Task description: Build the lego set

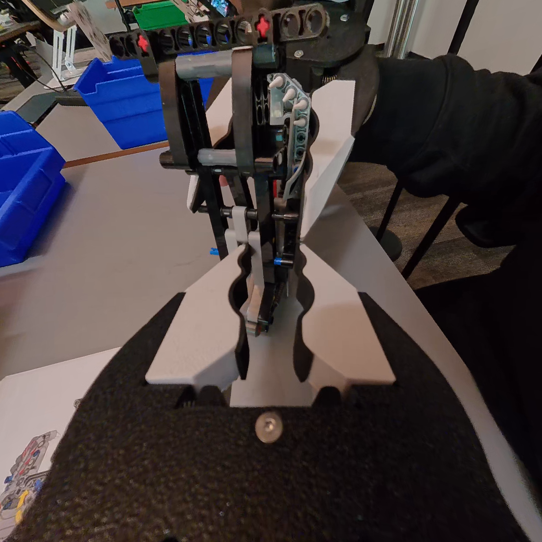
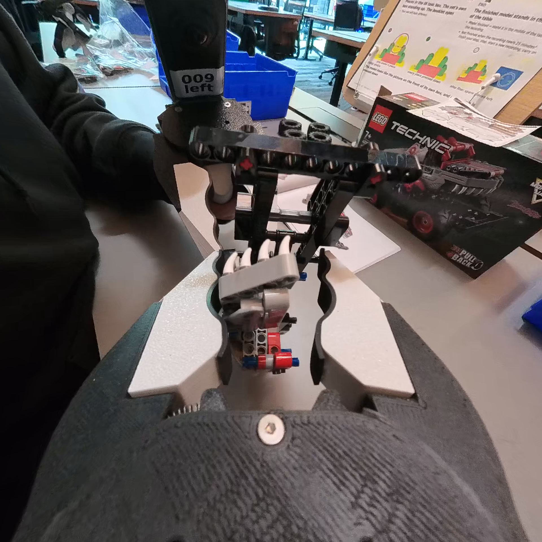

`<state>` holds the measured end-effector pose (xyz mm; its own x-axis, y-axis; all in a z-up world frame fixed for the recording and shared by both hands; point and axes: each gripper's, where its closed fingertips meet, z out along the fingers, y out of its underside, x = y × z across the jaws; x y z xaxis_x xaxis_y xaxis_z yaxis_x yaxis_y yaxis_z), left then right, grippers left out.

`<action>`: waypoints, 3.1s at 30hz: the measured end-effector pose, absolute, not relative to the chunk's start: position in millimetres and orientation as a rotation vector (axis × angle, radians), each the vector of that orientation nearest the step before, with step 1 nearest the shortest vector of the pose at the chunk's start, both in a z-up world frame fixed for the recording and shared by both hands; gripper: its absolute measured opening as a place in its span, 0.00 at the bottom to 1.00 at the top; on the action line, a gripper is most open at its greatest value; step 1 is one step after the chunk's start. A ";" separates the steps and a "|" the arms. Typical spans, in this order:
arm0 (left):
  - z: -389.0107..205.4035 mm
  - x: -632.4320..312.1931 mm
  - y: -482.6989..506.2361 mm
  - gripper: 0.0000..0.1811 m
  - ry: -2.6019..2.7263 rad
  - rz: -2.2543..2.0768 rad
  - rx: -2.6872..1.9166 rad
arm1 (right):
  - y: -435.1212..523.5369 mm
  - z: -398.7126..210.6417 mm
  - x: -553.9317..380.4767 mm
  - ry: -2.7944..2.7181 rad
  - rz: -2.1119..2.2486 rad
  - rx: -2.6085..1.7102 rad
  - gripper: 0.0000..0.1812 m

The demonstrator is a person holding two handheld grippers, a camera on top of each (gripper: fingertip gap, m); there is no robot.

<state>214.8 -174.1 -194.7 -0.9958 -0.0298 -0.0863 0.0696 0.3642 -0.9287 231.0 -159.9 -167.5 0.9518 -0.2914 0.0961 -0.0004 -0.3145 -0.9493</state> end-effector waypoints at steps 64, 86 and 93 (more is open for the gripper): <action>-178.3 198.4 -177.4 0.14 2.549 -2.241 -0.105 | -153.4 -163.3 206.9 0.157 -0.054 -1.527 0.56; -175.6 192.9 -166.8 0.11 2.471 -2.084 0.217 | -157.7 -158.7 202.8 0.105 -0.210 -1.769 0.53; -175.7 191.0 -166.3 0.11 2.481 -2.020 0.265 | -162.6 -142.8 217.6 0.143 -0.335 -1.801 0.56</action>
<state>191.0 -166.3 -175.7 -0.9840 0.1707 -0.0504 0.0840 0.1956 -0.9771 217.6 -162.6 -142.8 0.9503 -0.2724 0.1506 0.0795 -0.2554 -0.9636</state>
